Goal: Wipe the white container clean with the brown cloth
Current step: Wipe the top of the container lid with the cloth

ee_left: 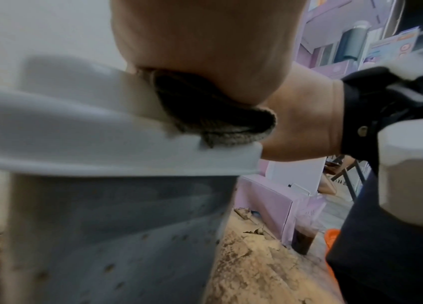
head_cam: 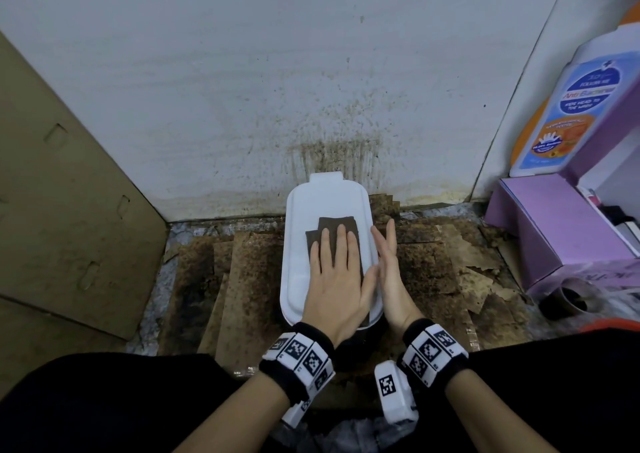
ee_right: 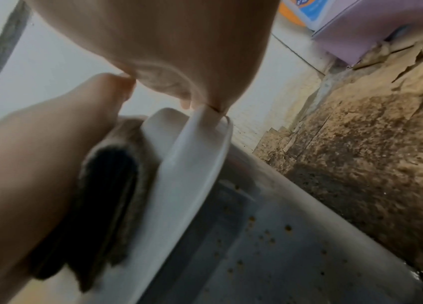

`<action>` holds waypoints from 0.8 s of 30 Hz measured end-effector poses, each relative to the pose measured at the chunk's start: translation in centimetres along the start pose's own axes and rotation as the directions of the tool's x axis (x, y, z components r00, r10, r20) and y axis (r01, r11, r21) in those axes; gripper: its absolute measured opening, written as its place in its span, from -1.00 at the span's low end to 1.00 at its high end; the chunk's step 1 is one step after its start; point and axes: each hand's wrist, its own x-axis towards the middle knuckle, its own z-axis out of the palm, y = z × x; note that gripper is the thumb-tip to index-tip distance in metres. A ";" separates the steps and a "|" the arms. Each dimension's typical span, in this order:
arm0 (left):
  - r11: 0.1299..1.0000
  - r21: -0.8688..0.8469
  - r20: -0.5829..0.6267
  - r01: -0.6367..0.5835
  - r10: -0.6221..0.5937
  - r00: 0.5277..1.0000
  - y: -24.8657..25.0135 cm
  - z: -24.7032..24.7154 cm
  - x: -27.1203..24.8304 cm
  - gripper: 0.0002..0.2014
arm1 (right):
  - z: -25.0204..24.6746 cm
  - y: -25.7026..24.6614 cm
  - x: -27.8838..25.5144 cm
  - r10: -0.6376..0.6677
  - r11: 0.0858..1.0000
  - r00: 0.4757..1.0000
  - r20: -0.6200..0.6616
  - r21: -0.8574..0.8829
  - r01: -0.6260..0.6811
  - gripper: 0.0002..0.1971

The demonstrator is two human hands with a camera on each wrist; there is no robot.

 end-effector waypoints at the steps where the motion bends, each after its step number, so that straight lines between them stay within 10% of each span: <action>1: 1.000 0.000 -0.001 -0.002 0.002 1.000 0.5 0.1 0.3 -0.24 | -0.1 -0.2 0.0 0.003 1.000 1.000 -0.014 0.026 -0.003 -0.36; 7: 0.998 -0.031 -0.011 -0.053 0.053 0.999 0.7 0.1 0.6 -0.28 | -0.9 -0.5 0.2 0.020 0.999 1.000 -0.017 -0.038 -0.020 -0.03; 12: 0.854 -0.519 -0.147 -0.036 -0.048 0.988 -1.1 -2.0 0.2 -0.44 | -0.7 -0.4 0.5 -0.038 0.934 0.998 -0.055 -0.357 0.016 -0.41; 15: 0.916 -0.402 -0.375 0.004 -0.169 0.911 -3.5 -1.1 0.0 -0.58 | 0.6 -0.4 0.0 -0.282 0.657 0.959 0.016 -0.725 0.205 -0.48; 20: 0.920 -0.351 -0.278 0.176 -0.282 0.918 -5.6 0.1 -0.4 -0.50 | 3.4 0.7 -1.0 -0.314 0.166 0.915 0.254 -0.934 0.317 -0.46; 24: 0.919 -0.355 -0.255 0.172 -0.272 0.928 -6.0 0.4 -0.5 -0.51 | 3.8 1.4 -1.2 -0.287 0.019 0.922 0.259 -0.961 0.276 -0.38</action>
